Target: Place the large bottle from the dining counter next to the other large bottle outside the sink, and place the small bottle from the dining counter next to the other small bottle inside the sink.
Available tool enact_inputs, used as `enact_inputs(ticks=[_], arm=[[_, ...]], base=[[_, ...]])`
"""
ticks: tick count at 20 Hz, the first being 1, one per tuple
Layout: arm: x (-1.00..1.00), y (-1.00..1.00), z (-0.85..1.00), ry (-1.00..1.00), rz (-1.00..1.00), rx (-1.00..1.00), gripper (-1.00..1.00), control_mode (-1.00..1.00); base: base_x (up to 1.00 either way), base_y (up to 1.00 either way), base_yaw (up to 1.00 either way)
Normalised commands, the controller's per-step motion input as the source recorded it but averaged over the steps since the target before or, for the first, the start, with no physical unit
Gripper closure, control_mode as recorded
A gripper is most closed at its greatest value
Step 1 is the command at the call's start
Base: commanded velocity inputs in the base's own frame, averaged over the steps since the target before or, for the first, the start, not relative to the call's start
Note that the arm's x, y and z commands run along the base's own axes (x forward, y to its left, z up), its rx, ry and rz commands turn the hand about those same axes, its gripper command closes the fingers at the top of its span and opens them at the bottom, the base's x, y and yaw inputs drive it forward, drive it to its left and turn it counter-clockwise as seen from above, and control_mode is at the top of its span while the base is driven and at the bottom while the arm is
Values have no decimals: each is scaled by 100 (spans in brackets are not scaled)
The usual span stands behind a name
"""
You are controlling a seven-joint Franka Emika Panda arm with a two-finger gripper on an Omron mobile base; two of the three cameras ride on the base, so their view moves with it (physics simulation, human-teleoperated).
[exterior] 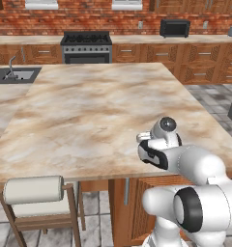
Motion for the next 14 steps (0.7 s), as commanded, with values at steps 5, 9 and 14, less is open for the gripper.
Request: enact_inputs(ticks=[5,9,14], arm=[[7,-8,-2,0,0,0,-100,-100],[14,1,-10,0,0,0,-100,-100],[11,12,-14,0,0,0,-100,-100]], base=[[0,0,0],[0,0,0],[0,0,0]])
